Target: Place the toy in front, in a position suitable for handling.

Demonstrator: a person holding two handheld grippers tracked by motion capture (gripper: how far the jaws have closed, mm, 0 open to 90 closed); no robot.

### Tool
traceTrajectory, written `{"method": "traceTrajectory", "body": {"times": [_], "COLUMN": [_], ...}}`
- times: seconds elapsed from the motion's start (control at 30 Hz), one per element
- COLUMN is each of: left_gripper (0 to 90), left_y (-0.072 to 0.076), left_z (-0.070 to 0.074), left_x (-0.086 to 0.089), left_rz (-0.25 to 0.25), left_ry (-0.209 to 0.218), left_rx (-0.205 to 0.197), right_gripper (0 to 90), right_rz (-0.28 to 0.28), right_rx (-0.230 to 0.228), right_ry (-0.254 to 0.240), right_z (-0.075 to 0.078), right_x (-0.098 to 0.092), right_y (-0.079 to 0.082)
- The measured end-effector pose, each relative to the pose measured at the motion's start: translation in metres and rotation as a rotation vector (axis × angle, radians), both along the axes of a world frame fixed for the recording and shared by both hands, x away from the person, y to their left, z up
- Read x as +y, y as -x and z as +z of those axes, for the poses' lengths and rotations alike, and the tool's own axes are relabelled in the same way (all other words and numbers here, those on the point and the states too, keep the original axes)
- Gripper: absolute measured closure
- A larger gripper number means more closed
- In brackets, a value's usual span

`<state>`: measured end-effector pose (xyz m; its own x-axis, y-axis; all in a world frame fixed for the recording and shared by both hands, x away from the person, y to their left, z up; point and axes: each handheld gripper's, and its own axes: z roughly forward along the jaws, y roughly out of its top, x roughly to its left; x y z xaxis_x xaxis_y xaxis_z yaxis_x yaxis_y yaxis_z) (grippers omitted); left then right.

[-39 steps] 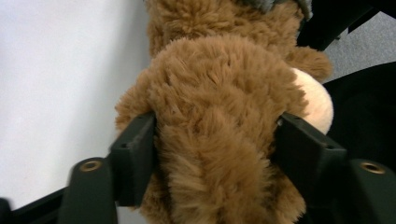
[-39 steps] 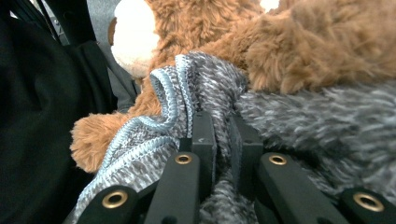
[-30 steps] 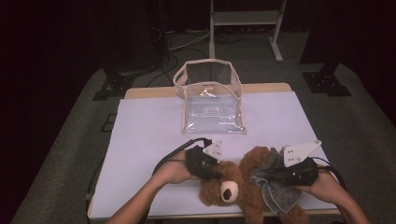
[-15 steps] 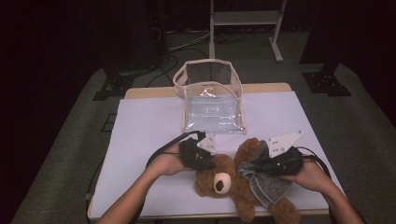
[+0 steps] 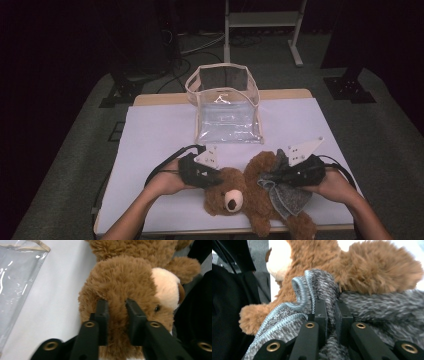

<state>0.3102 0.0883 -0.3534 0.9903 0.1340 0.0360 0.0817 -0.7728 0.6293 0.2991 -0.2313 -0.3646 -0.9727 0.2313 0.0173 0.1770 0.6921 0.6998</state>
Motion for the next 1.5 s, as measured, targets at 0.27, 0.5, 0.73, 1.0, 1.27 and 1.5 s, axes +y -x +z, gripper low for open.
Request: {"method": "traceTrajectory", "body": {"times": [0.27,0.5,0.73,1.0,1.27,1.5], "left_gripper": [38.8,29.1,52.9,70.9,71.1,59.7], "left_y": [-0.005,-0.007,-0.011,-0.010,-0.019,0.002], "left_z": [-0.001,-0.009,-0.014,0.009,0.024,0.002], "left_x": [-0.006,-0.021,-0.033,-0.030,-0.019,-0.001], "left_rz": [0.008,-0.033,-0.054,0.034,0.049,0.037], "left_ry": [0.015,0.019,-0.041,-0.020,-0.067,-0.046], "left_rx": [0.106,0.204,0.176,-0.028,-0.090,-0.031], "right_gripper": [82.2,82.3,82.2,81.8,81.8,82.0], "right_rz": [0.007,0.010,0.009,-0.049,-0.032,0.014], "right_rx": [-0.019,-0.006,-0.016,-0.025,-0.036,-0.047], "right_ry": [0.010,-0.013,-0.025,-0.093,-0.086,-0.055], "right_z": [-0.008,-0.012,-0.011,0.000,0.010,-0.004], "right_x": [-0.003,-0.008,-0.008,-0.017,0.002,0.020], "right_y": [0.022,0.028,0.027,0.009,-0.012,0.006]}}
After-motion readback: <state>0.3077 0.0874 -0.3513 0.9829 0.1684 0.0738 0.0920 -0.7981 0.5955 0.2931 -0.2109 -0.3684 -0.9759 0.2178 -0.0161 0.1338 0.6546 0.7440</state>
